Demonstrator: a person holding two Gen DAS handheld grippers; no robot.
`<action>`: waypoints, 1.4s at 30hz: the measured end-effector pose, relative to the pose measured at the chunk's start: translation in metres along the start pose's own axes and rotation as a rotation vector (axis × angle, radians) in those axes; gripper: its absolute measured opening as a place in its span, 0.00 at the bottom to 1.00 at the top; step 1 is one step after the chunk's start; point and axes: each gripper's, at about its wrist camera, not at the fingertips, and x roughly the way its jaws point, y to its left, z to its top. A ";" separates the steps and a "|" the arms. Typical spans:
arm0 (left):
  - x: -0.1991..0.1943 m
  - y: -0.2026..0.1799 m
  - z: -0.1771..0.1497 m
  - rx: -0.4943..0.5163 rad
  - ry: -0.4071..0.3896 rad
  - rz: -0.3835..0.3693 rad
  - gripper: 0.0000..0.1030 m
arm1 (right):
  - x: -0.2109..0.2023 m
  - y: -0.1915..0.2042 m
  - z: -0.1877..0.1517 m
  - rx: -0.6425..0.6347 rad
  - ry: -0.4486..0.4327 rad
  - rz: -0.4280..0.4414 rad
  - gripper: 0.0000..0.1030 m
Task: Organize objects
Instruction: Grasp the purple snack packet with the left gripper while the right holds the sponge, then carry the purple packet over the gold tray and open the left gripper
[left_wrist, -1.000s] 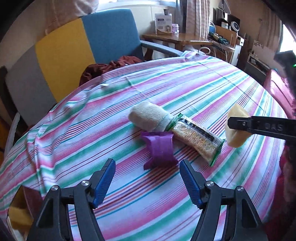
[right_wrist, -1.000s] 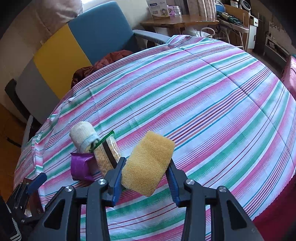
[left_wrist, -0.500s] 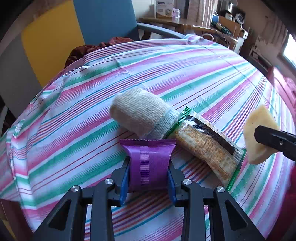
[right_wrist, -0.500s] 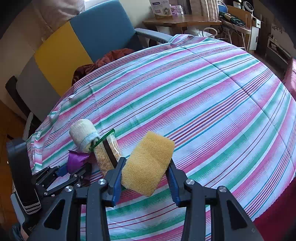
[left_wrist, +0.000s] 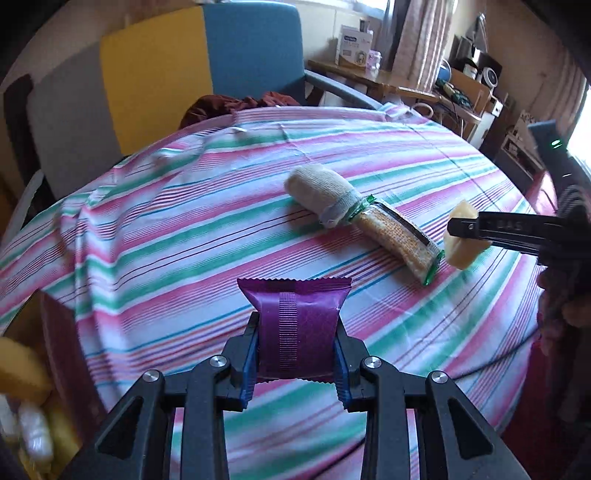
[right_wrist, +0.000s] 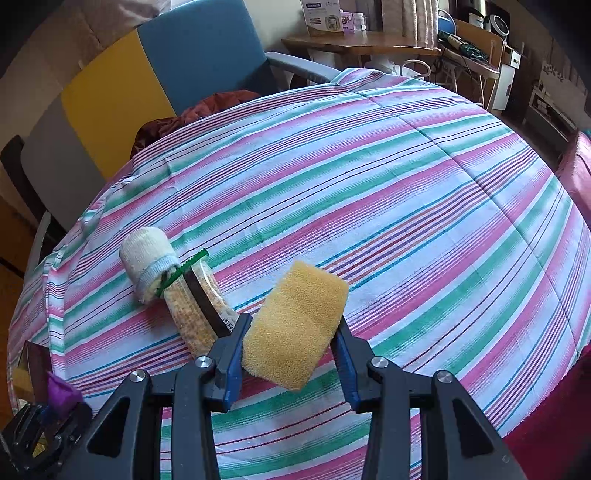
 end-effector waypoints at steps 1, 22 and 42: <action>-0.007 0.004 -0.004 -0.007 -0.011 0.004 0.33 | 0.000 0.001 0.000 -0.006 0.001 -0.005 0.41; -0.106 0.098 -0.084 -0.200 -0.137 0.140 0.33 | 0.002 0.008 -0.004 -0.071 -0.021 -0.054 0.41; -0.189 0.272 -0.194 -0.634 -0.178 0.222 0.33 | 0.000 0.012 -0.005 -0.089 -0.041 -0.062 0.41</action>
